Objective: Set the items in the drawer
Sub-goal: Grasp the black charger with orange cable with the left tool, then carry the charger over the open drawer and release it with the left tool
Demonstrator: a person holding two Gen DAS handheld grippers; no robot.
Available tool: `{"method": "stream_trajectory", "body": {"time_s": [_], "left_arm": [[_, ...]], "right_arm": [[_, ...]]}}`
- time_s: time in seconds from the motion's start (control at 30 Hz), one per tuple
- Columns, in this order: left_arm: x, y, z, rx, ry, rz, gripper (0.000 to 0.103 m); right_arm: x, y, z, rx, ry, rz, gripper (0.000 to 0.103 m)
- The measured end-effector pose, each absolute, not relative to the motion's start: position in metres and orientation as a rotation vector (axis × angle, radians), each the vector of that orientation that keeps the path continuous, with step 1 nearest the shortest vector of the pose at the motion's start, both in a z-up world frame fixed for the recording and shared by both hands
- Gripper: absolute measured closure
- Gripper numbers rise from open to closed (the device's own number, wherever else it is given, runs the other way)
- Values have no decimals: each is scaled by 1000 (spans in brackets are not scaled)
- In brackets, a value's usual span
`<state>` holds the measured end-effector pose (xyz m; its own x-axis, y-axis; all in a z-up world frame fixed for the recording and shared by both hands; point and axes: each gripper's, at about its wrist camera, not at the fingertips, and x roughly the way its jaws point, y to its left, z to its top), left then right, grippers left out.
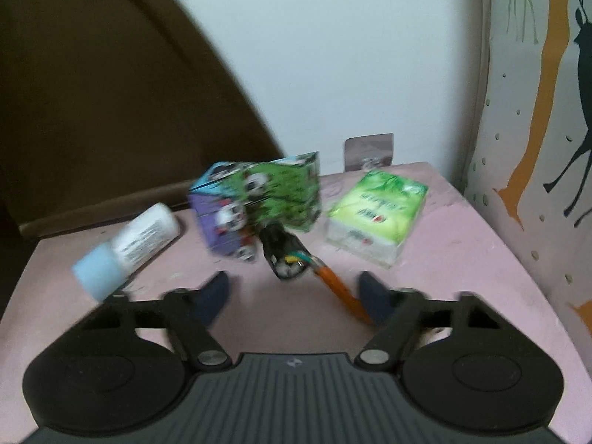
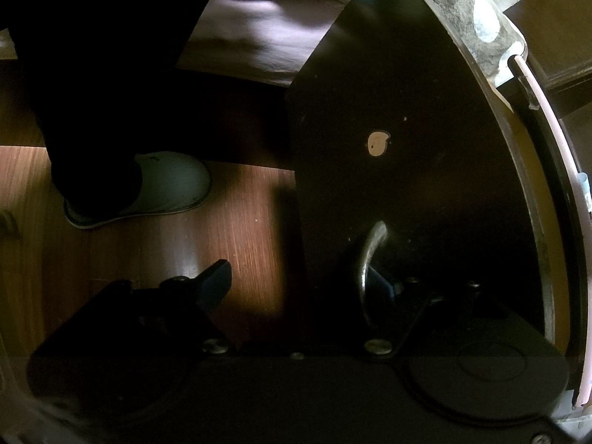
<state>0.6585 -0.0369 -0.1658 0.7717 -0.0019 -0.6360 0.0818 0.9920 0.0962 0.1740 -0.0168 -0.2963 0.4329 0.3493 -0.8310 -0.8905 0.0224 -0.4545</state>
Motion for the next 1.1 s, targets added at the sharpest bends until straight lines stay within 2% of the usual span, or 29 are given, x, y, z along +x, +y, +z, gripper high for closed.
{"method": "stream_trajectory", "body": {"time_s": [0.3, 0.43, 0.53, 0.73, 1.1], "left_arm": [[685, -35, -162, 89, 692, -34, 45], [699, -38, -170, 65, 710, -7, 70], [696, -37, -169, 53, 712, -14, 77], [668, -36, -158, 57, 705, -63, 78], [583, -42, -104, 72, 654, -148, 78]], "right_arm": [[170, -2, -310, -1178, 575, 1055, 18], [168, -7, -310, -1180, 572, 1057, 17], [167, -11, -309, -1183, 569, 1060, 17], [167, -17, -305, -1187, 568, 1064, 17], [167, -20, -302, -1210, 561, 1074, 17]]}}
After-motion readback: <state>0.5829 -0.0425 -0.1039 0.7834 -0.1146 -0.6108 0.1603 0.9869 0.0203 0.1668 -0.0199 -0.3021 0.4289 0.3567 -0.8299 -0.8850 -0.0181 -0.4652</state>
